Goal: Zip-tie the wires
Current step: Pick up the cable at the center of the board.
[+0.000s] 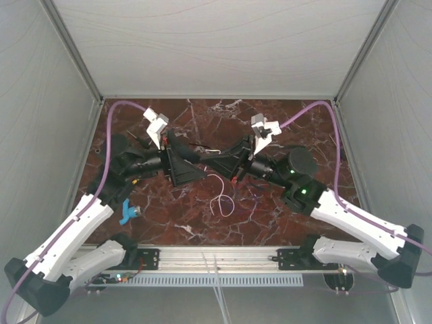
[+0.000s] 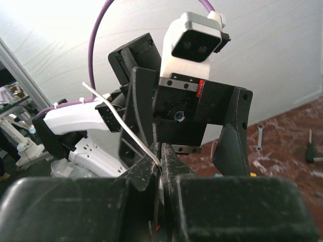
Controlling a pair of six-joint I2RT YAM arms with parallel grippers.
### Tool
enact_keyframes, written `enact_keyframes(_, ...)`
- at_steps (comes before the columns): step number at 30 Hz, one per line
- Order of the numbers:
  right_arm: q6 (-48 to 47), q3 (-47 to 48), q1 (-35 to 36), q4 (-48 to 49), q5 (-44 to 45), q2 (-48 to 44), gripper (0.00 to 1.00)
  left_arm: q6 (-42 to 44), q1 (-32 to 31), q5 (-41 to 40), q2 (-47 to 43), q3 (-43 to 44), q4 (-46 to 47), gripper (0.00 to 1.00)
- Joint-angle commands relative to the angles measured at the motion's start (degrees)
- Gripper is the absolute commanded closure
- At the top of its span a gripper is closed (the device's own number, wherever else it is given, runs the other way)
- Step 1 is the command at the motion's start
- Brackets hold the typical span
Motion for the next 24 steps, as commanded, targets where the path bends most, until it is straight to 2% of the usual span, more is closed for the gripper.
enact_keyframes(1, -3.1, 1.3, 0.4, -15.4, 4.7, -7.4, 1.0, 6.0, -0.2, -4.3, -1.9, -3.0, -5.4, 0.0)
enact_keyframes(6, -1.0, -0.4, 0.3, -27.9, 10.9, -15.8, 1.0, 6.8, -0.2, -7.2, -4.0, -9.0, -5.8, 0.0)
enact_keyframes(16, 8.4, -0.2, 0.4, -56.4, 17.7, -24.7, 1.0, 11.3, -0.2, -13.8, -8.6, -13.6, -16.3, 0.0)
enact_keyframes(20, 11.6, -1.6, 0.3, -61.9, 18.4, -25.1, 1.0, 12.1, -0.2, -15.8, -10.3, -14.0, -19.1, 0.0)
enact_keyframes(24, 12.5, -3.6, 0.4, -62.3, 19.3, -23.0, 1.0, 11.9, -0.2, -16.1, -10.9, -14.3, -20.3, 0.0)
